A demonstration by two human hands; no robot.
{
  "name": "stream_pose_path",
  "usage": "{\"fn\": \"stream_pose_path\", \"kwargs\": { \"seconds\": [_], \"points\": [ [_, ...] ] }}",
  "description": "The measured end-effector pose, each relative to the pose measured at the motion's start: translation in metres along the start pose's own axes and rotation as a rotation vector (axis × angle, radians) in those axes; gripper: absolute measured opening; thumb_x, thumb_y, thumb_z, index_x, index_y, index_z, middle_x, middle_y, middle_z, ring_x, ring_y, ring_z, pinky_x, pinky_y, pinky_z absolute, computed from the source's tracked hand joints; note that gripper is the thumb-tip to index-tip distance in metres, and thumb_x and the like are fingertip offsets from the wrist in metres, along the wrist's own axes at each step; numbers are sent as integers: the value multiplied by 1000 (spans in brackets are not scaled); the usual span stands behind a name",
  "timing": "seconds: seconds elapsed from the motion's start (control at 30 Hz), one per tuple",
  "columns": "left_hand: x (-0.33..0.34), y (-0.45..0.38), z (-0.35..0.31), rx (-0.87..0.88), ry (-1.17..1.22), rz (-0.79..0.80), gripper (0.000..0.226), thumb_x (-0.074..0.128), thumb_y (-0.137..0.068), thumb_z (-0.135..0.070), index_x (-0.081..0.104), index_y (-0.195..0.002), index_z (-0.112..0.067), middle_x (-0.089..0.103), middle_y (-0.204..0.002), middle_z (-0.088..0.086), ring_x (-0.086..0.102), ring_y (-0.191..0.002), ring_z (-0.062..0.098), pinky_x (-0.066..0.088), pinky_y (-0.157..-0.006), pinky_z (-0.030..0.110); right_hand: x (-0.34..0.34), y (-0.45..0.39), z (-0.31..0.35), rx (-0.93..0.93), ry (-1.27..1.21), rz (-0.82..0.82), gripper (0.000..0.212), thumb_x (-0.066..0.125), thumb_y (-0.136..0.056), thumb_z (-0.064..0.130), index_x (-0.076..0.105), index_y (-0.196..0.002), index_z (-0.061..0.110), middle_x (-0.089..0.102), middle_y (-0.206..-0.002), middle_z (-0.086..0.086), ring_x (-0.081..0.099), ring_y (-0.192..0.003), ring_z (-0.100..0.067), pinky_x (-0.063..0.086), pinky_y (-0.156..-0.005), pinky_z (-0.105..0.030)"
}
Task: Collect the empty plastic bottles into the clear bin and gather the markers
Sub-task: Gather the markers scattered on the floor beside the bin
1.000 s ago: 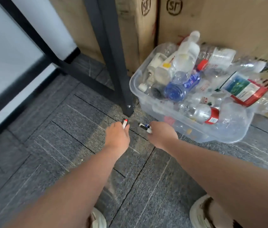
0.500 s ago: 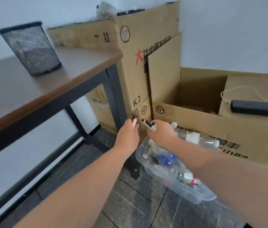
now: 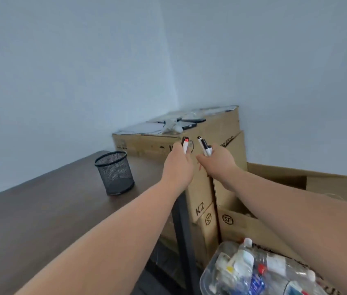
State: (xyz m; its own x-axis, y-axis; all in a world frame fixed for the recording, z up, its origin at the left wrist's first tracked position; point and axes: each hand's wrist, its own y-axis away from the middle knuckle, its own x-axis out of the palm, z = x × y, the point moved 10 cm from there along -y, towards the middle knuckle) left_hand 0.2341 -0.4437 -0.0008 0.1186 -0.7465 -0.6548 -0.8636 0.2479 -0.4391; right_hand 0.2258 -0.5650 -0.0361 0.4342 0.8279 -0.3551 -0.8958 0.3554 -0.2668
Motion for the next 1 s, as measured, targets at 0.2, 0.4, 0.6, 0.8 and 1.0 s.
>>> {"fn": "stream_pose_path", "kwargs": {
  "seconds": [0.2,0.4,0.6,0.8,1.0],
  "points": [
    [-78,-41,12,28,31,-148,17,33,-103,-24,35,-97,-9,40,-69,-1,44,-69,23,29,-60,33,40,-34,79,-72,-166,20,39,58,-91,34,36,-63,20,40,-58,3,36,-51,-14,29,-47,-25],
    [-162,-59,64,-21,122,-365,20,33,-103,-25,40,-97,-7,46,-72,3,50,-70,26,37,-61,36,108,-54,155,-176,-273,70,39,54,-92,35,35,-64,17,42,-59,1,37,-53,-17,33,-58,-29],
    [-185,-77,108,-111,145,-370,22,33,-102,-30,39,-98,-9,57,-91,12,57,-86,34,44,-78,41,154,-60,181,-184,-309,101,36,53,-92,33,37,-64,17,47,-64,-3,43,-58,-19,37,-61,-29],
    [-173,-87,134,-192,98,-304,27,30,-101,-38,42,-104,-13,59,-107,13,56,-103,35,43,-94,49,188,-69,171,-124,-347,169,28,53,-94,37,53,-75,16,54,-67,1,49,-59,-11,36,-53,-22],
    [-156,-88,171,-340,101,-233,36,28,-95,-46,43,-120,-25,56,-112,10,51,-110,33,39,-99,47,211,-75,152,-72,-388,201,35,53,-93,44,66,-96,12,69,-91,-3,61,-78,-12,45,-64,-24]
  ]
}}
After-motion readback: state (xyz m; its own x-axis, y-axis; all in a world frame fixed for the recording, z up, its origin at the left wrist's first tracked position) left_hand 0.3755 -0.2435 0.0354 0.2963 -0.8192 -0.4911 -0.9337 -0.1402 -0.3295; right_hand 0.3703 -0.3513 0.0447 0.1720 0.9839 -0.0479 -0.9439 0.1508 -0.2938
